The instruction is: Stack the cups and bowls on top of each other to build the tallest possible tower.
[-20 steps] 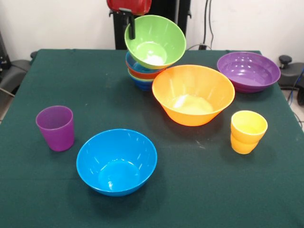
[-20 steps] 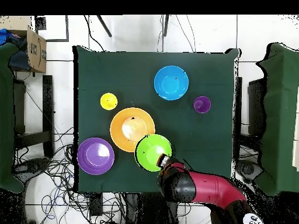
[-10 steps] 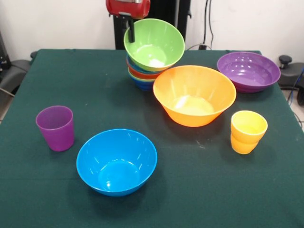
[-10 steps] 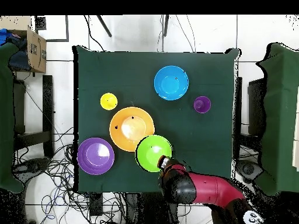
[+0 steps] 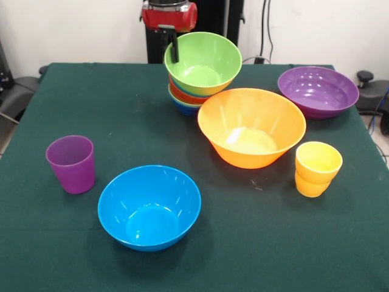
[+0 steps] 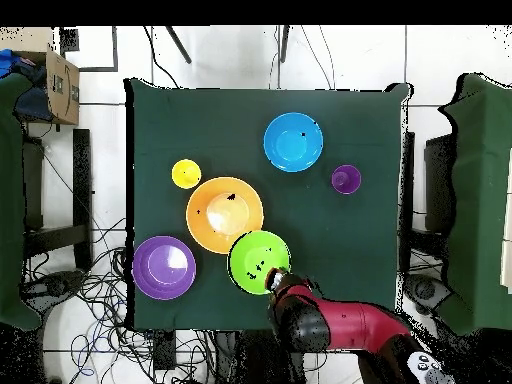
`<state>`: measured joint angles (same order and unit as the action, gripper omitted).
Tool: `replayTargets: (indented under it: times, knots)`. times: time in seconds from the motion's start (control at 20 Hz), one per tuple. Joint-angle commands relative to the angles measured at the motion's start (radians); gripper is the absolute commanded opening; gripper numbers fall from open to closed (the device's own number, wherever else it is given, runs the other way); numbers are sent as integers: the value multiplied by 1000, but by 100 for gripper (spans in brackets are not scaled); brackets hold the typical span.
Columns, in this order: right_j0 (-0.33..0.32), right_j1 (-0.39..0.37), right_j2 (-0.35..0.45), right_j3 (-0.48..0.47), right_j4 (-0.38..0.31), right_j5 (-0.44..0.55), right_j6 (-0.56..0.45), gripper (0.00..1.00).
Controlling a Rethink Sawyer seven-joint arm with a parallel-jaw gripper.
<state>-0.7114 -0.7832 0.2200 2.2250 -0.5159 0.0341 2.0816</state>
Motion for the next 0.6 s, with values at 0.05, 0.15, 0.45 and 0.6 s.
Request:
replayTargets:
  times: [0.05, 0.15, 0.45, 0.6]
  knots:
    - [30, 132, 22, -56, -86, -63, 33, 0]
    - [25, 137, 23, -65, -90, -62, 28, 0]
    - [16, 131, 14, -82, -111, -49, 8, 0]
    - [13, 124, 5, -83, -118, -42, 2, 0]
